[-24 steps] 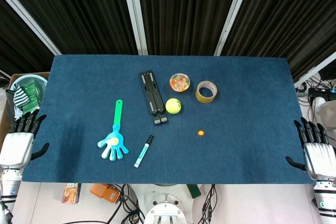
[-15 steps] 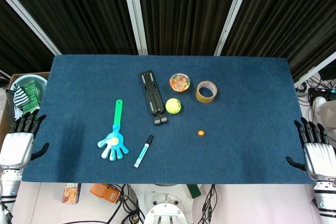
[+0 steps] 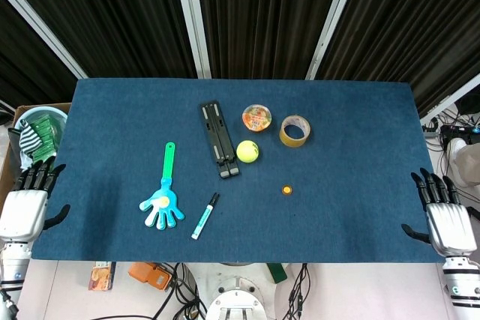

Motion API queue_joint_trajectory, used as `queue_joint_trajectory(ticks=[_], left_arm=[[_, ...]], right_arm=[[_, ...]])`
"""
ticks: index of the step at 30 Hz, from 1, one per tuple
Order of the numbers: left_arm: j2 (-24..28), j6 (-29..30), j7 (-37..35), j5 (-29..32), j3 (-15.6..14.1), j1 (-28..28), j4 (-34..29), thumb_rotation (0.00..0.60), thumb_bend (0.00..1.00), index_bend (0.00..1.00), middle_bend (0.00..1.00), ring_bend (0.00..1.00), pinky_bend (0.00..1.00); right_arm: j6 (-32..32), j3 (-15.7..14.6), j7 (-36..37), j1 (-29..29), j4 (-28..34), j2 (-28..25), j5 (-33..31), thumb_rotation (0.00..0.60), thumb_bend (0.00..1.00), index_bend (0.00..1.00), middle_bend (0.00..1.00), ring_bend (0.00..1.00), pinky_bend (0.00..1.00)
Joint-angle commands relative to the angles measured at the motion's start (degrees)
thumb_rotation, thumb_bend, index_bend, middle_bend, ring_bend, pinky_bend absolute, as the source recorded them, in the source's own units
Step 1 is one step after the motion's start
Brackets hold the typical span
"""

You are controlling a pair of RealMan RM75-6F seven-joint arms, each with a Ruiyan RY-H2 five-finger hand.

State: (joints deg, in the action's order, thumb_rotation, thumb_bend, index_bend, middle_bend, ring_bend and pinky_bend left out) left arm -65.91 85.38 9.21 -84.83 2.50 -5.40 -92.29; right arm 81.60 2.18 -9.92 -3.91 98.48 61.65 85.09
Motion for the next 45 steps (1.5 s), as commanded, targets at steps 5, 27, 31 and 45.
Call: queue_joint_trajectory(ticks=[5,27,31,45], left_arm=[[0.06,0.31,0.23,0.12,0.07,0.18,-0.12,0.6,0.23,0.12,0.01,0.0,0.12],[-0.04,0.21,0.66,1.05,0.45,0.3,-0.32,0.6,0.23,0.12,0.01,0.0,0.12],[-0.05,0.2,0.78,1.11,0.46,0.32,-0.28,0.6,0.23,0.12,0.01,0.0,0.12],[-0.26,-0.21,0.87,1.23,0.52,0.1,0.08,0.6,0.23,0.12,0.01,0.0,0.12]], right_arm=[[-6.02,2.2,2.26,-6.52,-4.87,4.99,1.77,0.6,0.19,0.06,0.05,0.1,0.01],[-23.87,5.44,22.74,-21.14,-29.19,26.26,-3.06,0.6,0.2,0.32,0.05,0.1,0.01],[-25.89,5.81,22.34,-23.49,-29.3,26.98,-3.02,0.6,0.2,0.37,0.05,0.1,0.01],[-29.96,6.32,18.54,-29.04,-27.18,30.45,-4.43,0.6,0.2,0.41,0.05,0.1,0.01]])
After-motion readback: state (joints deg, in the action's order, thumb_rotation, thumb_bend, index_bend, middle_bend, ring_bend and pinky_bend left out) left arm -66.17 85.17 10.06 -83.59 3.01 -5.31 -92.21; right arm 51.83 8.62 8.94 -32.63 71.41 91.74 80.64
